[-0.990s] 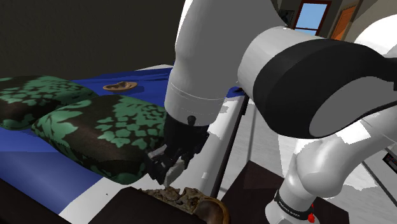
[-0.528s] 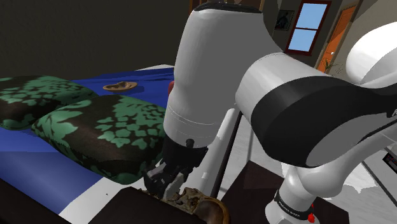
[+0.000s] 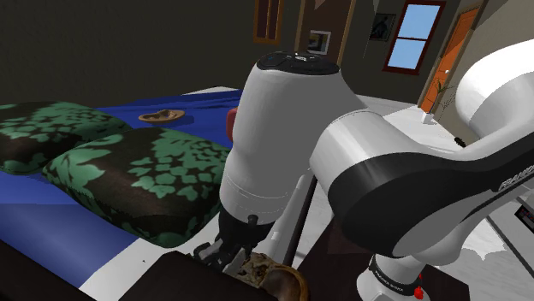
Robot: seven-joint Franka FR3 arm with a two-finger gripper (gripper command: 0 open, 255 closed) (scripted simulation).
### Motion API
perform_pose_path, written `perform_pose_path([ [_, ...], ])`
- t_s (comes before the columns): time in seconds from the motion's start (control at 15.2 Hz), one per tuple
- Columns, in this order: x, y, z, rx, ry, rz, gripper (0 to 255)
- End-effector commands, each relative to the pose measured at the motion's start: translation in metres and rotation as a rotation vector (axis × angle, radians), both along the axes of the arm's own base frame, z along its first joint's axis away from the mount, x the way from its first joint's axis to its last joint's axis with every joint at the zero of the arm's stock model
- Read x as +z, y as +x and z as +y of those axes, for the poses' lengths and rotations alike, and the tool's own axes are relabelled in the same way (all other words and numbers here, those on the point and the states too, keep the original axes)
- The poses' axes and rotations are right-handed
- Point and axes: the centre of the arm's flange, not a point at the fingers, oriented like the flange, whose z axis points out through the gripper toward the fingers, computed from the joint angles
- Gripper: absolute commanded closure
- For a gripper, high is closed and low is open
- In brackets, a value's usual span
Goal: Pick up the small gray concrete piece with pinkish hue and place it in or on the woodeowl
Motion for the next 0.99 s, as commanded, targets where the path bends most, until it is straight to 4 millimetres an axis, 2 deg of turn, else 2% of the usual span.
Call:
perform_pose_path([
  [0.0,-0.001,0.0,0.0,0.0,0.0,0.0,255],
  [0.33,-0.001,0.0,0.0,0.0,0.0,0.0,255],
  [0.4,-0.001,0.0,0.0,0.0,0.0,0.0,0],
  [0.73,-0.001,0.0,0.0,0.0,0.0,0.0,0],
  [0.92,0.038,-0.008,-0.001,0.0,0.0,0.0,0],
])
